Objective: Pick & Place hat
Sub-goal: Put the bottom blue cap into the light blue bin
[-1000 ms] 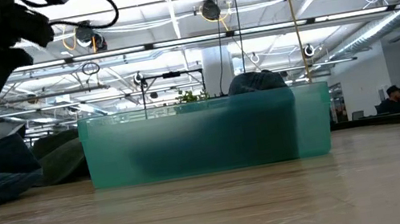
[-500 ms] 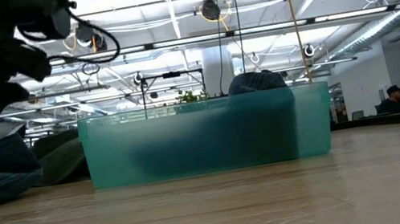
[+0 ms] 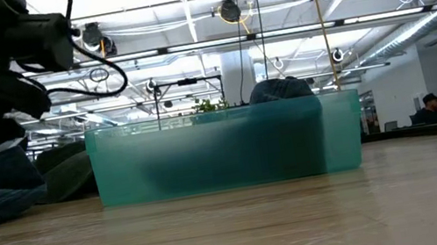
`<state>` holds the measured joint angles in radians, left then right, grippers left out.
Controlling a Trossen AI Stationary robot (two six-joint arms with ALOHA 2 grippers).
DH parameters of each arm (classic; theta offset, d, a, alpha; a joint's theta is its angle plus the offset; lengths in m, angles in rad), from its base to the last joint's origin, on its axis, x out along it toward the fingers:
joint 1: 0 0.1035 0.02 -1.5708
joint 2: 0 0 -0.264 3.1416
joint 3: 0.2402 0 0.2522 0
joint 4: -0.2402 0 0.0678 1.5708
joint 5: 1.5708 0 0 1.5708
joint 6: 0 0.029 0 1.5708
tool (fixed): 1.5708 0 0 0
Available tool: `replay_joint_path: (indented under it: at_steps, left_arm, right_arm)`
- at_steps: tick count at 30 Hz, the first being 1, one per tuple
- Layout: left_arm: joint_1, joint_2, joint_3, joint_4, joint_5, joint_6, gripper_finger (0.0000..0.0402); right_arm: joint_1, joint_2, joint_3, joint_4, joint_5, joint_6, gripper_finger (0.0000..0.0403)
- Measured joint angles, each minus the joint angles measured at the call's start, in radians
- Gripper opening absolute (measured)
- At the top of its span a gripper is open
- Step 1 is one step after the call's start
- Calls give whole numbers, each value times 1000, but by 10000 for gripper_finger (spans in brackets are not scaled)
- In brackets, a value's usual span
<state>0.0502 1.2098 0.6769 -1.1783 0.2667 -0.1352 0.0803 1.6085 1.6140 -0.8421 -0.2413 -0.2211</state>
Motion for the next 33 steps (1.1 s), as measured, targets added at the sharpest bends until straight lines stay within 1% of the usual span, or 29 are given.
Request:
replay_joint_path:
  at_steps: [4,8,16,19,25,27,29,33]
  left_arm:
    - [-1,1,0,43,20,-4,274]
    - [-3,29,0,81,48,-4,273]
    - [-6,119,0,82,73,19,273]
    - [-6,144,0,82,72,-3,273]
    - [-6,166,0,82,74,-9,272]
    - [-6,165,0,82,81,-9,262]
    - [-6,165,0,82,96,-10,241]
    - [-6,165,0,82,103,-13,178]
  right_arm:
    - [0,0,0,7,0,0,329]
    - [0,0,0,8,0,0,329]
    - [0,0,0,8,1,-1,329]
    - [0,0,0,8,1,-2,329]
    - [0,0,0,10,1,-3,329]
    - [0,0,0,14,1,-3,329]
    - [0,0,0,15,1,-3,329]
    - [0,0,0,16,1,-4,329]
